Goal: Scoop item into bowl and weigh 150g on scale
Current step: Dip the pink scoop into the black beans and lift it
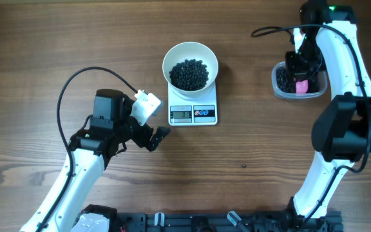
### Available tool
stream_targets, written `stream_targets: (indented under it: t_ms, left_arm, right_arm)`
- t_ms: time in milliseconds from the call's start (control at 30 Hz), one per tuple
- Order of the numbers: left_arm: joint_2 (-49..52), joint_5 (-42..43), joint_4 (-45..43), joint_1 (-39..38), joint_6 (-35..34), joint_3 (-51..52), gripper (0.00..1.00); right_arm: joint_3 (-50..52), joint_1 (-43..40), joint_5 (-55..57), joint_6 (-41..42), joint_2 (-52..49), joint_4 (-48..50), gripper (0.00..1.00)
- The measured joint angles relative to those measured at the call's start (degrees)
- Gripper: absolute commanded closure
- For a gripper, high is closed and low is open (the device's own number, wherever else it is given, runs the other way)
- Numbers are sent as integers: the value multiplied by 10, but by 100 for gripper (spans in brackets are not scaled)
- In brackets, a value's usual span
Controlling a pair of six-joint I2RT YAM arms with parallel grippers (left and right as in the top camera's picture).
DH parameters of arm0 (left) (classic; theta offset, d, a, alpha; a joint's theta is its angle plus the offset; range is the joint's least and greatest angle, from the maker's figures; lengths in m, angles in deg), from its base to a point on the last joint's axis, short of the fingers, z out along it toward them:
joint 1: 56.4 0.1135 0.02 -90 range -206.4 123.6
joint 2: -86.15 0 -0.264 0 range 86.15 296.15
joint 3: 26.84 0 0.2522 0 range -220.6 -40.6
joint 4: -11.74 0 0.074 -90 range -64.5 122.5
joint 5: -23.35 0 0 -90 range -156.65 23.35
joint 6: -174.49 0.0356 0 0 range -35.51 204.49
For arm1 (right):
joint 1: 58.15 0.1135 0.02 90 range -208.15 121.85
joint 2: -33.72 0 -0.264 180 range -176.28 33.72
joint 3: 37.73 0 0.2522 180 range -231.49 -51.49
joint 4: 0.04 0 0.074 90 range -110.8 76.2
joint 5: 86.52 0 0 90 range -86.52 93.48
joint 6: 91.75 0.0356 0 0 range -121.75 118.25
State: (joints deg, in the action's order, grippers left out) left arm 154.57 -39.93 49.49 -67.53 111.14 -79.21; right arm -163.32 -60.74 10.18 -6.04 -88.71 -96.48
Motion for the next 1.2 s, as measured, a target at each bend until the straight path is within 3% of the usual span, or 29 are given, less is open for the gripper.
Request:
stream_targets:
  t_ms: [600, 1200]
  left_arm:
    - [0, 0, 0, 0, 0, 0, 0]
    - [0, 0, 0, 0, 0, 0, 0]
  right_arm:
    - [0, -112, -222, -72, -1, -7, 96]
    - [30, -129, -278, -93, 0, 33, 96]
